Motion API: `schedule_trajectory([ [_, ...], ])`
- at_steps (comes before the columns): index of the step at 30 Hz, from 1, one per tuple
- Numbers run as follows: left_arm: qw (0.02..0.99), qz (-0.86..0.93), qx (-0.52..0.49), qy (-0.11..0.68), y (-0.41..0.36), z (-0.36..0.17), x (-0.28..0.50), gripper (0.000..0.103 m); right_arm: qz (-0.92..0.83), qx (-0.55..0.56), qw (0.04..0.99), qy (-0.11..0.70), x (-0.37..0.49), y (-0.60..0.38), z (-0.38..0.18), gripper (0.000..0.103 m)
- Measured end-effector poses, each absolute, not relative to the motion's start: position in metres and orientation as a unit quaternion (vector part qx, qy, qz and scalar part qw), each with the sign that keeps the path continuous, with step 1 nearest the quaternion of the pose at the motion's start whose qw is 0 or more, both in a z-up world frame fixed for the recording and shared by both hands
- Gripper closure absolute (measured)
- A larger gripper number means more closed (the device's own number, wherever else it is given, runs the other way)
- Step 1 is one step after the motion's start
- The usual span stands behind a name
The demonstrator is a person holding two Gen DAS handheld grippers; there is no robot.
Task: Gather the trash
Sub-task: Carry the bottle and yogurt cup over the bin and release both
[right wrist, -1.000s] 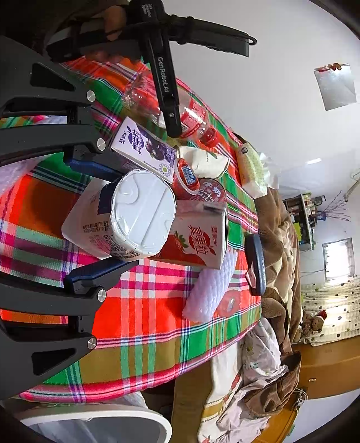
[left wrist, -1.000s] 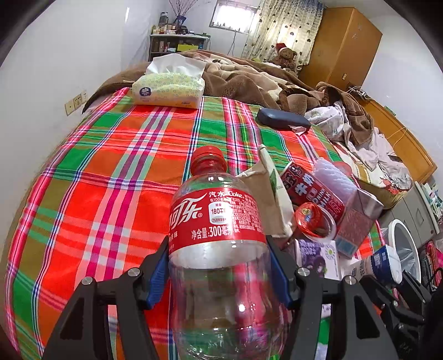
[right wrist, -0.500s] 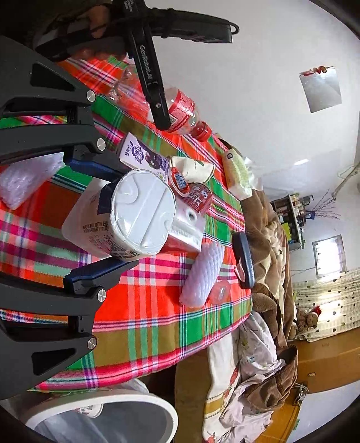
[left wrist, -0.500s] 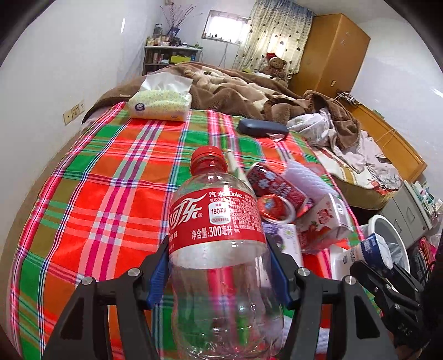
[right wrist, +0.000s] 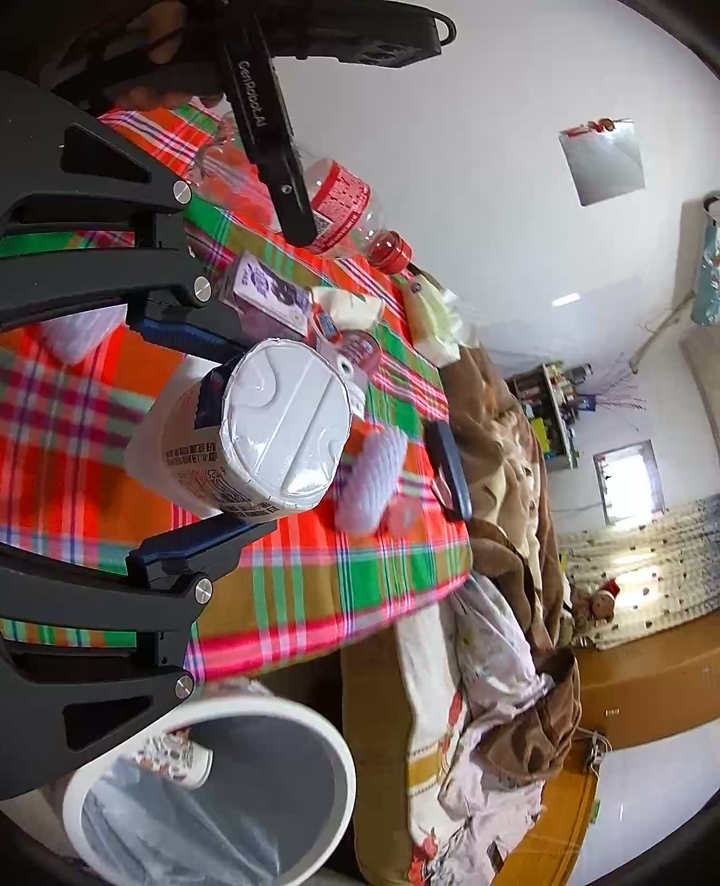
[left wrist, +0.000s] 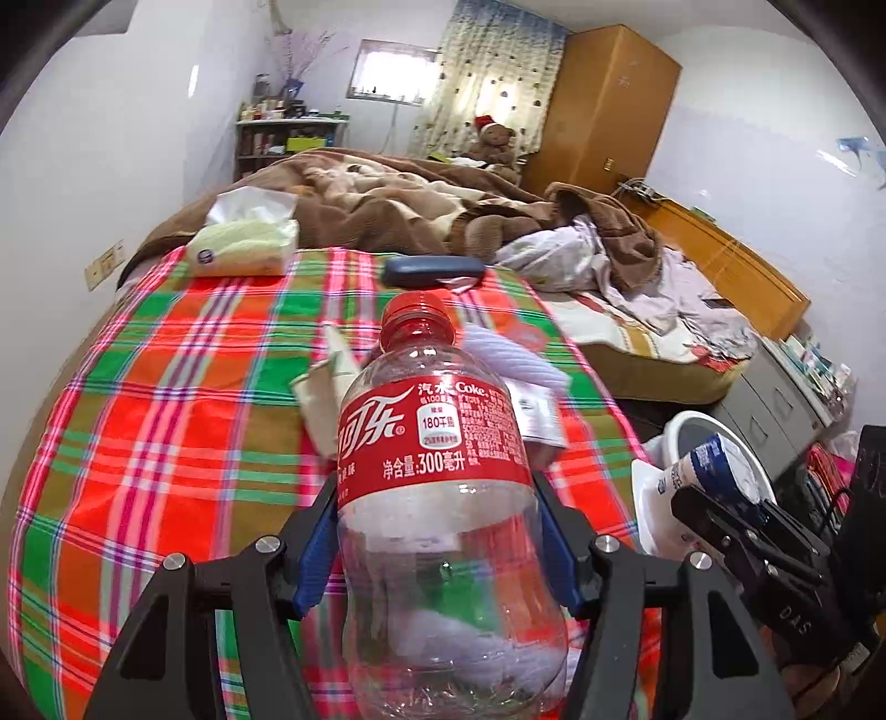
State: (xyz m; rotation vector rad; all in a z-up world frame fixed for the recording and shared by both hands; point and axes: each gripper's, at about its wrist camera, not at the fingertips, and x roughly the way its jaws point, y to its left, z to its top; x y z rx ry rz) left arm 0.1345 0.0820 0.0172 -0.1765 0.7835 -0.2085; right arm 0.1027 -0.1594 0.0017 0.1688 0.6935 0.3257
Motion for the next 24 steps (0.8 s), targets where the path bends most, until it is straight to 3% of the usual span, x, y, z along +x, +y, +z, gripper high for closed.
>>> schedule_trajectory([
  [24, 0.892, -0.249, -0.007, 0.378, -0.104, 0.027, 0.127, 0.040, 0.025, 0.108, 0.943, 0.313, 0.082, -0.281, 0.011, 0.049],
])
